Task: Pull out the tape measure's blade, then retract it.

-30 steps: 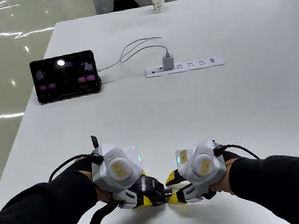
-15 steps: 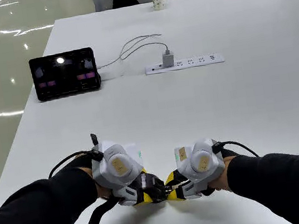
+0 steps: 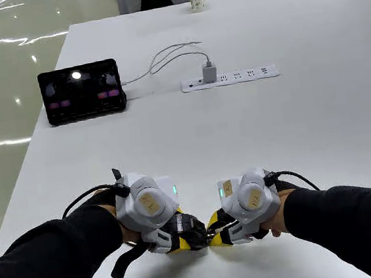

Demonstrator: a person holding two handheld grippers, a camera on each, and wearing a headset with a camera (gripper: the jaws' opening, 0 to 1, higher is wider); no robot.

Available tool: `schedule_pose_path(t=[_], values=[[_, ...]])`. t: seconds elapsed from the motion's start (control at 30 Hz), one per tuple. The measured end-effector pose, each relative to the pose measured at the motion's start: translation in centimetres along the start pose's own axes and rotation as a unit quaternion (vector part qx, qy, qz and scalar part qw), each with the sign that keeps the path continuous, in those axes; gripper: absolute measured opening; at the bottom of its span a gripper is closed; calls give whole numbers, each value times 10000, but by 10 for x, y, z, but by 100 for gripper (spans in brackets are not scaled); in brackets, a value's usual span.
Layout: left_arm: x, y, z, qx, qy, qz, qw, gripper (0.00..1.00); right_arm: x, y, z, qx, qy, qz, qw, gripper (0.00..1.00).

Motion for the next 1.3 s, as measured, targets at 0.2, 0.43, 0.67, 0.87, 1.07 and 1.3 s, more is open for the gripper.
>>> schedule_pose_path(t=[0.2, 0.43, 0.67, 0.87, 1.07, 1.3], values=[[0, 0, 0, -9, -3, -19, 10000, 31, -4, -3, 1, 37, 9, -28, 10000, 10], [1, 0, 0, -22, 0, -14, 10000, 31, -8, -6, 2, 65, 32, -47, 10000, 10], [1, 0, -2, -37, 9, -12, 10000, 31, -11, -8, 2, 71, 52, -61, 9999, 10], [0, 0, -2, -46, 13, -4, 10000, 31, -16, -12, 4, 78, 45, -100, 9999, 10], [0, -1, -1, -43, 21, -7, 10000, 31, -19, -14, 3, 28, 43, -134, 9999, 10], [0, -1, -1, -42, 26, -9, 10000, 31, -21, -18, 4, 108, 36, -120, 9999, 10]])
Point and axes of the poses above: the centre of the closed fingertips' face, and the gripper's own axes: x roughly forward along the fingers, z roughly to its right, y roughly out of its top, the point moved 8 cm from there along -x, roughly backward along the fingers, and after that the axes turned 11 degrees about x, right-handed, at the moved point
